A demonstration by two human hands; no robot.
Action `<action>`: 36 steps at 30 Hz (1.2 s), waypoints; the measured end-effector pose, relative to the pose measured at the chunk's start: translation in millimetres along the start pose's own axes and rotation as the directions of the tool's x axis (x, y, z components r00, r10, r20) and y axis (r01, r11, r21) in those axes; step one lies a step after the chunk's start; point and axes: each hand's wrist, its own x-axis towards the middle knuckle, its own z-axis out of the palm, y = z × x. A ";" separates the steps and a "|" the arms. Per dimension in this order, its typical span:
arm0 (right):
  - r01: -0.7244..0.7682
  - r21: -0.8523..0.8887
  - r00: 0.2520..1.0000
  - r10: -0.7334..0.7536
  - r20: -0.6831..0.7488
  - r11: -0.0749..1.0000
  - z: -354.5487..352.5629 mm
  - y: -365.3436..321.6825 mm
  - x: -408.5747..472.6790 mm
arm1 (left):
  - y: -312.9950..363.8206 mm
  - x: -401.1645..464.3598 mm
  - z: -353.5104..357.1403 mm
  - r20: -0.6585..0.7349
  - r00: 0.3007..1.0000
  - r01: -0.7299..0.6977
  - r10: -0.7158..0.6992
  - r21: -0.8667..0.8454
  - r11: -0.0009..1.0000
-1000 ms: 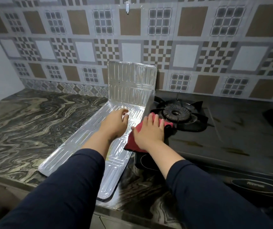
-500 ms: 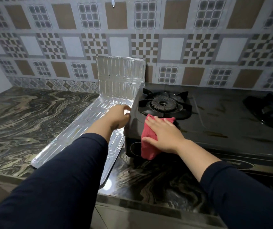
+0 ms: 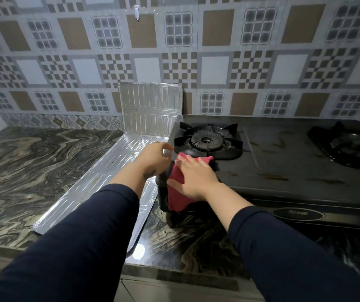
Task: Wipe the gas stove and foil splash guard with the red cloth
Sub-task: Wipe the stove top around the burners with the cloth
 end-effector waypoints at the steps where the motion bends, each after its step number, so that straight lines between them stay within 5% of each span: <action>1: 0.011 0.000 1.000 -0.011 -0.002 1.000 0.2 0.7 0.3 | 1.4 0.6 1.2 0.002 1.000 -0.008 0.008 0.017 1.000; 16: -0.301 0.001 0.951 0.300 0.071 0.954 -18.7 124.8 -101.9 | 91.2 8.8 30.4 0.151 0.980 -0.129 0.131 -0.020 0.991; 21: -0.420 -0.021 0.902 0.420 0.099 0.907 -16.1 110.9 -80.3 | 101.1 16.1 37.3 0.139 0.975 -0.174 0.174 -0.018 0.985; 28: -0.331 -0.005 0.940 0.331 0.089 0.943 -20.0 126.9 -73.5 | 102.8 43.2 46.6 0.139 0.964 -0.225 0.226 -0.024 0.974; 36: -0.524 0.021 0.839 0.512 0.184 0.852 -33.0 182.2 -39.6 | 100.4 99.4 38.9 0.134 0.938 -0.326 0.320 0.021 0.945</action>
